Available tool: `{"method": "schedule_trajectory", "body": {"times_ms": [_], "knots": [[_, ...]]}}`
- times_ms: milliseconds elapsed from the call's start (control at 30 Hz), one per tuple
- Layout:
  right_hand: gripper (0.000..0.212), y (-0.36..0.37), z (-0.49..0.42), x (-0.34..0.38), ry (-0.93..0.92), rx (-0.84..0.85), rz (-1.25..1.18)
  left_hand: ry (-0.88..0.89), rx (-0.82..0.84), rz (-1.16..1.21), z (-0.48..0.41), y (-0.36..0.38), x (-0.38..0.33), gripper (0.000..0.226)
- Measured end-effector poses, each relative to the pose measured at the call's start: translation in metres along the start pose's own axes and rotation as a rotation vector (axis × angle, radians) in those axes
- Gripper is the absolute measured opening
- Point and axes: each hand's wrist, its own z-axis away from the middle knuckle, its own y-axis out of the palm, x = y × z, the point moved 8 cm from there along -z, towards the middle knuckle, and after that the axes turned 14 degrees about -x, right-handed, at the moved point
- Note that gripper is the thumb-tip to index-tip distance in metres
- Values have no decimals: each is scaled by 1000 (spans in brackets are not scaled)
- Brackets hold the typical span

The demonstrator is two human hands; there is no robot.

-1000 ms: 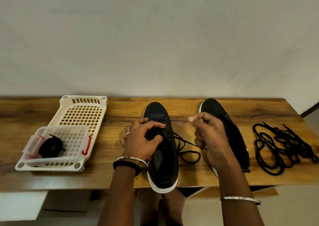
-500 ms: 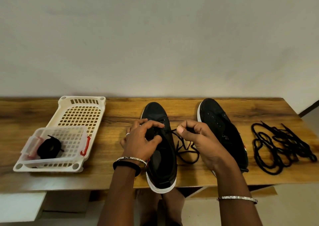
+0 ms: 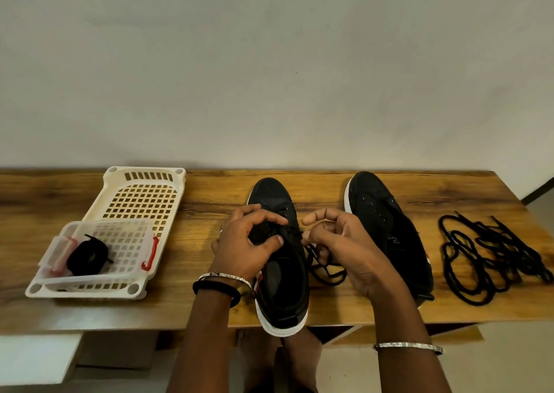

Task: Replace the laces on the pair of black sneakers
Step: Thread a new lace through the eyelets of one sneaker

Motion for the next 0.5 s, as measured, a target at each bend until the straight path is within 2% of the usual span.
{"method": "schedule_trajectory", "body": {"times_ms": [133, 233, 500], "knots": [[6, 3, -1, -1, -111, 25, 163, -2, -25, -16, 0, -3, 1, 33], [8, 0, -3, -4, -129, 6, 168, -16, -51, -52, 1, -5, 1, 32], [8, -1, -4, -7, -1, 0, 42, -34, -72, -94, 1, -5, -1, 26]]}}
